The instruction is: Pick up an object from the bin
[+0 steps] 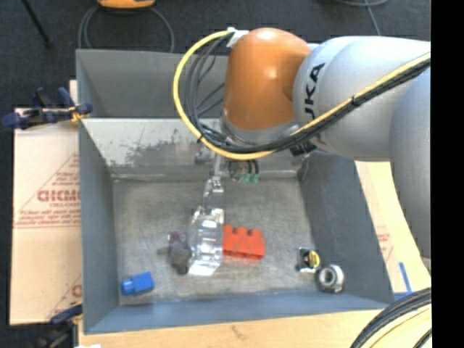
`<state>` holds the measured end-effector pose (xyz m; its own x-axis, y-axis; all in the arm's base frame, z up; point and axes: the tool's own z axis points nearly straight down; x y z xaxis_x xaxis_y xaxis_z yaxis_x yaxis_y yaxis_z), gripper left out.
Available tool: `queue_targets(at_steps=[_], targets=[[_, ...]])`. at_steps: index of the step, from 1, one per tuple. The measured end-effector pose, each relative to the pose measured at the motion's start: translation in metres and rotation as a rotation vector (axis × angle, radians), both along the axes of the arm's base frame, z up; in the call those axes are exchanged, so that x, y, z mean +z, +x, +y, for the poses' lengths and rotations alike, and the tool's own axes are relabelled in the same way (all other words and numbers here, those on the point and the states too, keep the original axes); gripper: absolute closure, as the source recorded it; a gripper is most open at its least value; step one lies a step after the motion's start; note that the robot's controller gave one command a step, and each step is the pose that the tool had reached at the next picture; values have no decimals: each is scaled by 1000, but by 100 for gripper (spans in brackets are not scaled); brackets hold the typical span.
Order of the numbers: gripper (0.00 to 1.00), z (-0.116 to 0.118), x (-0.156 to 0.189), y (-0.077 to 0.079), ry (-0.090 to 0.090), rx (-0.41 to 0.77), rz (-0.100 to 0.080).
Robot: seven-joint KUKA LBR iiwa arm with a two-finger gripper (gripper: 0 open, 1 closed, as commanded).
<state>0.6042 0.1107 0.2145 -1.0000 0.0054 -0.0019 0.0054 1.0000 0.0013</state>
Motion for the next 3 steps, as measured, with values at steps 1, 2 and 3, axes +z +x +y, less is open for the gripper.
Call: queue_targets(at_steps=[1, 2, 3], targets=[[0, -15, -92, -60, 4, -94, -18], [0, -42, -106, -45, 7, -38, -14], [0, -51, -110, -44, 7, 241, -9]])
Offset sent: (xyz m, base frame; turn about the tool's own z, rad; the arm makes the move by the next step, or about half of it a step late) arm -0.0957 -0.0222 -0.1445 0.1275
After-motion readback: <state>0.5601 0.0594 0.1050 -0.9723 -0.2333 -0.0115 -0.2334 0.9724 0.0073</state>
